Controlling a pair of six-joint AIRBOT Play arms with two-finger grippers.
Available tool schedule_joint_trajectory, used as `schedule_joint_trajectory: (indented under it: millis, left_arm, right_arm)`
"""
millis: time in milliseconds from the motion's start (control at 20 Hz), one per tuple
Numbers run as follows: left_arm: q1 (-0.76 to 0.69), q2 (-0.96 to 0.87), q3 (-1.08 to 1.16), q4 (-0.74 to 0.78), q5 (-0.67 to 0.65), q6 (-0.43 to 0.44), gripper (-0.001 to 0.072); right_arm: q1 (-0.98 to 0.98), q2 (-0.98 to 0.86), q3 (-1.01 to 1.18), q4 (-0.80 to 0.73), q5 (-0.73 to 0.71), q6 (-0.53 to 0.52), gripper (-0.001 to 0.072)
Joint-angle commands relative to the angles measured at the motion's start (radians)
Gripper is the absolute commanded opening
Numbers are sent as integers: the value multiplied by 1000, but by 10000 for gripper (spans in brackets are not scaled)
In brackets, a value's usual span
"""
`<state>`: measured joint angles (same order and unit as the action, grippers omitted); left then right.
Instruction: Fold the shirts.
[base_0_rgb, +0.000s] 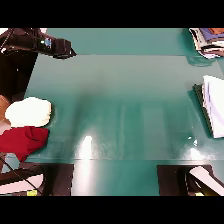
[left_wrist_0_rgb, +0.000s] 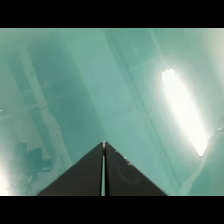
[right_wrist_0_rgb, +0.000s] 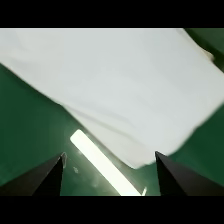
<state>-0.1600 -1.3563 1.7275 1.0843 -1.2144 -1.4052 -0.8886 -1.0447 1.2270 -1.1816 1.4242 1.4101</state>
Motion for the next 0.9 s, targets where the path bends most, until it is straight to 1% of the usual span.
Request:
schedule_joint_trajectory:
  millis: [0,100,150,250,350,400,600,850]
  left_arm:
    - [0,1,1,1,3,0,24]
    - [0,1,1,1,2,0,24]
    - [0,1,1,0,0,-1,24]
    - [0,1,1,-1,2,-1,24]
    - [0,1,1,-1,2,-1,24]
    - [0,1,1,-1,2,-1,23]
    - [0,1,1,-1,3,-1,24]
    - [0,1,1,-1,2,-1,24]
  right_arm:
    - [178,18,69,140,-26,8,620]
    - [367,18,105,135,-46,8,618]
    - [467,18,116,134,-70,7,587]
    - [646,18,126,133,-126,6,270]
    - [796,13,125,132,-185,2,60]
    - [855,6,125,132,-202,1,17]
    - [1002,-45,125,132,-202,0,17]
    - [1031,-69,125,133,-202,0,17]
